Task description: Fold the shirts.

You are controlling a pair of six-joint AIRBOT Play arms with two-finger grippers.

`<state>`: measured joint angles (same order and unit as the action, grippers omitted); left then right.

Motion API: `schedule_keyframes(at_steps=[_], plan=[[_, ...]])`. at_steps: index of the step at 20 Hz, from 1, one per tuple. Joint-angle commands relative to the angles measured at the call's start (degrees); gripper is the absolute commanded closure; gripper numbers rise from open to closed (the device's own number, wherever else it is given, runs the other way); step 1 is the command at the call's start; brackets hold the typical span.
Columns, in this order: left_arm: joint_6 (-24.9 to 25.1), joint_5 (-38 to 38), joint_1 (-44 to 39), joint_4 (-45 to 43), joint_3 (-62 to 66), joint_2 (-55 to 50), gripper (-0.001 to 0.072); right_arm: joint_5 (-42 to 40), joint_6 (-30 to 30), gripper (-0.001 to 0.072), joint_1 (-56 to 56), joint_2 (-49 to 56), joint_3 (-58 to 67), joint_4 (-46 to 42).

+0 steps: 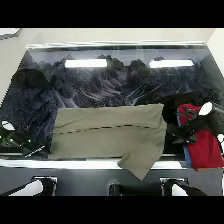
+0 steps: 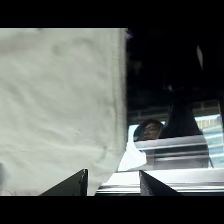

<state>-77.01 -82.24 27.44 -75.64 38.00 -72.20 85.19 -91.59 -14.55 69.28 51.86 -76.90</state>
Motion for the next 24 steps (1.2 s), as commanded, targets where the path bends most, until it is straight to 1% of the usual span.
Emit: schedule_keyframes(at_steps=[1,3,4,5,6,7,8,10,11,16,18,19,20,22,23,24], plan=[[0.81,4.24,0.57,4.17,-3.37,0.87,0.033,-0.04,1.05,0.0283,-0.13,-1.14,-1.95,-0.04],[0.79,6.93,0.2,7.61,-4.52,0.83,0.0343,0.9,2.08,0.0273,-0.13,-1.16,-1.95,-0.09],[0.76,7.74,-0.39,8.09,-5.05,0.83,0.0396,0.92,2.08,0.0272,-0.13,-1.16,-1.97,-0.28],[0.76,8.2,-1.14,8.17,-5.68,0.83,0.0411,0.83,2.08,0.0257,-0.13,-1.16,-2.32,-0.28],[0.76,8.48,-1.73,8.13,-6.27,0.83,0.0507,0.81,2.08,0.0233,-0.13,-1.16,-3.32,-0.26],[0.7,8.9,-1.95,8.15,-6.73,0.83,0.0656,0.79,2.14,0.0233,-0.13,-1.16,-4.9,-0.13],[0.74,9.01,-1.92,8.15,-6.75,0.85,0.0678,0.33,2.97,0.0233,-0.13,-1.46,-7.1,0.87],[0.76,9.01,-1.92,8.15,-6.71,1.09,0.0679,-1.4,5.27,0.0233,-0.13,-3.1,-12.11,5.64],[0.79,8.94,-1.92,8.15,-6.71,1.09,0.0679,-2.91,5.49,0.0226,-0.13,-4.22,-14.84,7.5],[0.81,8.61,-1.92,8.15,-6.71,1.09,0.0679,-10.23,6.56,0.0229,-0.13,-5.18,-23.32,13.31],[0.79,8.35,-1.92,8.15,-6.71,1.09,0.0679,-11.65,6.58,0.0231,-0.13,-5.18,-24.96,14.75],[0.81,8.35,-1.92,8.15,-6.71,1.09,0.0679,-12.33,6.54,0.0245,-0.13,-5.18,-25.9,14.78],[0.81,8.37,-1.92,8.15,-6.71,1.09,0.0679,-13.51,6.45,0.03,-0.13,-5.18,-26.77,14.75],[1.29,8.46,-1.92,8.15,-6.71,1.09,0.0679,-17.09,4.11,0.047,-0.13,-5.18,-27.89,14.88],[1.81,8.35,-1.92,8.15,-6.69,1.09,0.0679,-17.64,3.23,0.0663,-0.13,-5.18,-27.82,15.13],[2.34,8.13,-1.92,8.15,-6.45,1.09,0.0679,-17.05,4.5,0.0674,-0.13,-5.18,-27.61,16.0]])
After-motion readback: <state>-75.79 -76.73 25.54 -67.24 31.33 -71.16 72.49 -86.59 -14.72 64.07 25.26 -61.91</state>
